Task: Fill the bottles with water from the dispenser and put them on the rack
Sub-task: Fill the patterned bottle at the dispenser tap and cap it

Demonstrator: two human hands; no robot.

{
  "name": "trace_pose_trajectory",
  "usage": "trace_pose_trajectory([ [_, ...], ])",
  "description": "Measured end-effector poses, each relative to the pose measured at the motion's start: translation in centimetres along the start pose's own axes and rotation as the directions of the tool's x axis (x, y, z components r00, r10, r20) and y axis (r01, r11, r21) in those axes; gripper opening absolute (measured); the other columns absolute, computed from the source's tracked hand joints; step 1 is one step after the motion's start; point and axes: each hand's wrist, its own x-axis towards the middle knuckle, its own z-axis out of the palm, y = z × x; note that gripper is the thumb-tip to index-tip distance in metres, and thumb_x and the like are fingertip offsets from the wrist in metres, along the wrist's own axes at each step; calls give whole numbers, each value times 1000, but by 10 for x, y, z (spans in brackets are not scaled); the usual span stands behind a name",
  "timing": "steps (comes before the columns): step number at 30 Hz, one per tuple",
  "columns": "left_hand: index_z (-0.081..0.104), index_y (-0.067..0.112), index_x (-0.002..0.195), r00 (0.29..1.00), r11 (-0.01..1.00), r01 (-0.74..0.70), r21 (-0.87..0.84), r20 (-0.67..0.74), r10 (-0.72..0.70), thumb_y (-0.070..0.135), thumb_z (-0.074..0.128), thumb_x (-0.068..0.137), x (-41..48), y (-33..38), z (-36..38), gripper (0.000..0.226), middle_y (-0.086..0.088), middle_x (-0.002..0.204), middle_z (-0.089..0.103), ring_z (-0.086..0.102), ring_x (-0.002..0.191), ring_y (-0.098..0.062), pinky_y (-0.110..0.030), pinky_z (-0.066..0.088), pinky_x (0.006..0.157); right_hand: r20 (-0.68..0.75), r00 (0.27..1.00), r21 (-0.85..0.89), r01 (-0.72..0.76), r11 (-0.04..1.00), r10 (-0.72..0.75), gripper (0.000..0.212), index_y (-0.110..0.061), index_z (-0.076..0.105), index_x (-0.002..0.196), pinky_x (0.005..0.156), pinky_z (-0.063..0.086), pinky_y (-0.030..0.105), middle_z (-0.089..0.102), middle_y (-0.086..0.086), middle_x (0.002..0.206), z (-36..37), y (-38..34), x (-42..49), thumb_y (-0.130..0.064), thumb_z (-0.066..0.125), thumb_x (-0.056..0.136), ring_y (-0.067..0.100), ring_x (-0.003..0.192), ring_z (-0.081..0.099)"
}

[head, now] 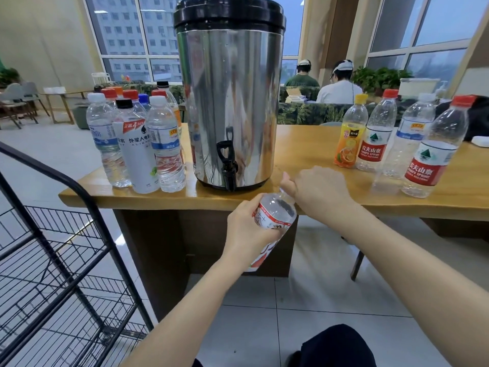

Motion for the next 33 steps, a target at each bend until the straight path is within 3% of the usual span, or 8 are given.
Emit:
trace_pose_trajectory([
  [4,57,34,126,998,987,56,-148,9,-56,28,88,68,17,13,9,66,14,104,66,63,92,4,-7,47,73,-20,999,313,-33,949,42,65,-17,51,67,57,41,33,52,2,64,-7,17,3,-62,14,96,22,61,52],
  [6,59,31,125,996,951,90,-297,20,-88,24,87,69,32,22,11,62,11,103,70,67,94,0,-15,52,77,117,990,752,-139,644,78,63,-20,60,89,63,49,35,63,4,79,1,31,6,-66,18,91,20,69,59],
  [9,59,21,126,991,886,123,-448,2,-136,17,86,72,67,33,19,60,3,105,72,70,96,-12,-33,57,84,297,954,902,-266,340,-42,59,-27,48,130,84,52,31,61,1,123,28,55,6,-65,38,87,15,101,62],
  [14,45,24,127,985,863,133,-487,-33,-170,16,88,69,130,33,58,74,2,120,63,63,111,-16,-41,53,96,294,954,915,-263,308,-59,80,-31,29,144,99,44,29,53,-12,130,74,70,22,-20,77,81,7,119,51],
  [19,42,24,131,988,835,123,-536,-14,-155,14,79,81,172,17,103,63,-3,126,61,59,118,-20,-39,55,95,176,978,956,-196,220,109,63,-6,37,137,66,50,11,58,6,118,101,78,63,11,66,83,-2,91,61],
  [23,22,30,154,995,935,100,-340,42,-91,10,58,97,199,2,129,71,9,135,49,48,123,-12,-30,48,99,156,961,943,-214,256,228,57,-8,34,143,66,50,14,54,8,119,115,92,93,7,54,92,17,108,59],
  [27,9,35,156,997,991,73,-113,-9,-75,6,47,100,223,-15,144,74,-5,145,40,43,133,-23,-40,42,109,127,967,905,-204,375,219,58,-26,26,148,85,50,25,55,-6,117,136,102,115,-5,46,98,12,104,59],
  [33,5,26,158,992,993,113,-13,-54,-114,4,46,101,244,-23,152,73,-8,148,41,40,136,-25,-35,36,110,197,958,840,-274,467,208,63,-28,22,153,99,43,32,56,6,137,157,115,133,-12,50,99,24,124,54],
])
